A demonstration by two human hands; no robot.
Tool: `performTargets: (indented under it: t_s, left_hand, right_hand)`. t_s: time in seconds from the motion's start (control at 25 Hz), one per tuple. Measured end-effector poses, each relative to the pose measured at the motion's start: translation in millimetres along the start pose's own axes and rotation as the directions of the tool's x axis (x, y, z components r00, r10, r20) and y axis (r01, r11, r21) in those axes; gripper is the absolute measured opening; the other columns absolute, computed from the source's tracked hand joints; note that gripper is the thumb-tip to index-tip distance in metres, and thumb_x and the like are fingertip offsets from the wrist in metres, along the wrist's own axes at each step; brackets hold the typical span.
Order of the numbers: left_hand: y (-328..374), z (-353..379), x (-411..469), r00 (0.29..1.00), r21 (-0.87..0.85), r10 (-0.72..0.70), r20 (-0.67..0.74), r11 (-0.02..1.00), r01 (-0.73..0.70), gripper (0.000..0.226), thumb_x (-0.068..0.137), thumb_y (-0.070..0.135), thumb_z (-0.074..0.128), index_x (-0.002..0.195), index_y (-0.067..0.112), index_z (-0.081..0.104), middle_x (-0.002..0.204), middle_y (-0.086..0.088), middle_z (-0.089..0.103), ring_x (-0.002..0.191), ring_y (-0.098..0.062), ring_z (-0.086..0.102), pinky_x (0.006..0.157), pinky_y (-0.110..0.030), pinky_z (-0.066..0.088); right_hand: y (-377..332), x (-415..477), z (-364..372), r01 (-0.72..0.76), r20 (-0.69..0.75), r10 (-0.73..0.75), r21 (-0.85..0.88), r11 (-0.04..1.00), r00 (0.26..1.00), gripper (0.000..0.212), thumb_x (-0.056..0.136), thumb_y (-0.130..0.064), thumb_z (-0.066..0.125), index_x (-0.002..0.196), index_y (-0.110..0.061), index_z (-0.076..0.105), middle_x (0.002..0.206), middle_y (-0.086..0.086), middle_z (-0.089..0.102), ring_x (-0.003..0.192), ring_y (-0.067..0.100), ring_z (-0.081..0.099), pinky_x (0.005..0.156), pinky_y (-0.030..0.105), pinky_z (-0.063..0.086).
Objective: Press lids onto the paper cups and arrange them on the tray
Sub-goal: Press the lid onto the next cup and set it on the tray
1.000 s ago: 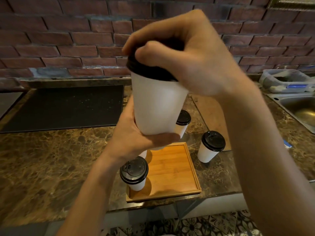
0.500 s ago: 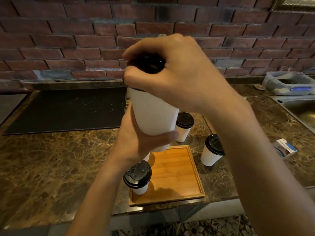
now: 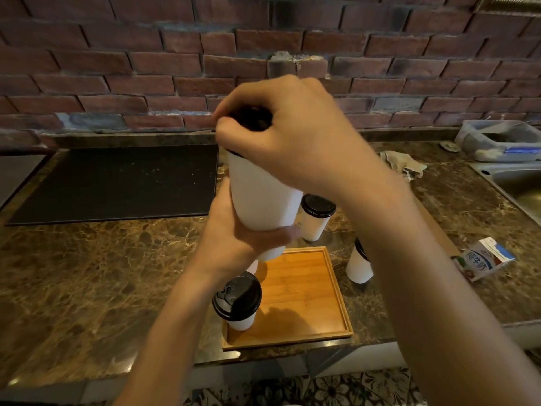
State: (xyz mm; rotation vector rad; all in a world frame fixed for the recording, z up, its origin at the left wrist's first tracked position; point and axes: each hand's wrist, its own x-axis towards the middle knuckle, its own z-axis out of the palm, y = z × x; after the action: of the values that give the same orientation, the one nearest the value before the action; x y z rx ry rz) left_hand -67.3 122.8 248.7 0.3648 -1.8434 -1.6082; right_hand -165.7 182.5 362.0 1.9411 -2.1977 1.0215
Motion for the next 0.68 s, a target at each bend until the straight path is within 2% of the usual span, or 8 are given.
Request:
performTargets:
  t_s: [0.08, 0.12, 0.24, 0.32, 0.44, 0.56, 0.6, 0.68]
  left_hand:
    - [-2.7, 3.1, -1.9, 0.997, 0.035, -0.020, -0.078, 0.999, 0.023, 0.088, 0.045, 0.037, 0.084, 0.123, 0.031, 0.044, 0.111, 0.004, 0.059, 0.101, -0.014, 0.061, 0.070, -0.029, 0.057]
    - [-2.7, 1.0, -2.8, 0.996, 0.036, -0.035, -0.080, 0.999, 0.038, 0.090, 0.043, 0.038, 0.085, 0.123, 0.029, 0.044, 0.110, 0.005, 0.060, 0.100, -0.013, 0.062, 0.069, -0.028, 0.057]
    - [-2.2, -15.0, -2.6, 0.984, -0.085, -0.053, 0.171, 0.994, 0.068, 0.095, 0.040, 0.034, 0.091, 0.123, 0.013, 0.049, 0.107, -0.003, 0.064, 0.099, -0.020, 0.065, 0.073, -0.036, 0.058]
    - [-0.4, -20.0, -5.1, 0.951, -0.155, -0.023, 0.308, 0.985, 0.073, 0.087, 0.045, 0.019, 0.088, 0.122, 0.006, 0.049, 0.109, -0.010, 0.064, 0.101, -0.027, 0.064, 0.079, -0.044, 0.057]
    - [1.4, -8.1, -9.5, 0.992, -0.063, 0.016, 0.125, 0.998, -0.008, 0.074, 0.049, 0.021, 0.084, 0.117, 0.017, 0.054, 0.105, 0.002, 0.067, 0.097, -0.018, 0.066, 0.072, -0.030, 0.057]
    - [1.0, 5.0, -14.6, 0.995, -0.002, 0.037, -0.092, 0.999, -0.038, 0.084, 0.050, 0.031, 0.085, 0.124, 0.019, 0.047, 0.109, 0.003, 0.063, 0.099, -0.014, 0.064, 0.068, -0.023, 0.055]
    - [2.2, 4.0, -14.0, 0.995, 0.005, 0.023, -0.093, 1.000, -0.023, 0.087, 0.049, 0.032, 0.085, 0.125, 0.017, 0.046, 0.109, 0.002, 0.062, 0.099, -0.015, 0.064, 0.068, -0.024, 0.055]
    - [5.1, -6.4, -9.1, 0.999, 0.000, -0.032, 0.039, 0.999, 0.032, 0.086, 0.046, 0.030, 0.085, 0.123, 0.013, 0.049, 0.106, 0.000, 0.064, 0.097, -0.017, 0.065, 0.070, -0.028, 0.056]
  right_hand:
    - [-2.7, -0.3, 8.3, -0.005, -0.112, -0.009, -0.123, 0.992, 0.994, 0.023, 0.094, -0.043, 0.050, 0.100, -0.031, 0.069, 0.089, -0.015, 0.066, 0.083, 0.006, 0.061, 0.075, 0.030, 0.055]
    - [-2.4, -0.1, 4.6, 0.036, -0.111, -0.048, -0.108, 0.993, 0.993, 0.022, 0.093, -0.042, 0.051, 0.099, -0.030, 0.069, 0.090, -0.015, 0.067, 0.084, 0.005, 0.062, 0.076, 0.029, 0.054]
    - [6.4, -1.1, -17.9, 0.243, 0.119, -0.289, 0.301, 0.922, 0.950, 0.019, 0.093, -0.024, 0.058, 0.108, -0.018, 0.067, 0.105, -0.004, 0.068, 0.099, 0.007, 0.063, 0.082, 0.020, 0.049]
    - [9.8, -4.5, -26.2, 0.276, 0.160, -0.385, 0.461, 0.843, 0.909, 0.022, 0.093, -0.013, 0.059, 0.114, -0.015, 0.063, 0.111, 0.008, 0.067, 0.105, 0.014, 0.063, 0.085, 0.023, 0.049]
    - [2.3, -11.7, -14.7, 0.176, 0.046, -0.202, 0.334, 0.926, 0.978, 0.017, 0.091, -0.023, 0.061, 0.103, -0.019, 0.072, 0.101, -0.004, 0.072, 0.098, 0.006, 0.065, 0.083, 0.025, 0.053]
    - [-7.4, -13.0, 3.6, 0.057, -0.155, -0.044, 0.082, 0.995, 0.987, 0.020, 0.088, -0.044, 0.057, 0.096, -0.034, 0.072, 0.087, -0.016, 0.070, 0.086, 0.004, 0.064, 0.073, 0.031, 0.055]
    - [-5.5, -10.5, 1.8, 0.055, -0.170, -0.044, 0.058, 0.997, 0.985, 0.021, 0.088, -0.045, 0.056, 0.097, -0.034, 0.072, 0.088, -0.017, 0.069, 0.087, 0.004, 0.064, 0.074, 0.030, 0.055]
    - [4.8, -3.3, -10.3, 0.115, -0.014, -0.115, 0.195, 0.974, 0.993, 0.022, 0.090, -0.038, 0.059, 0.106, -0.027, 0.071, 0.100, -0.014, 0.068, 0.095, 0.001, 0.063, 0.079, 0.021, 0.052]
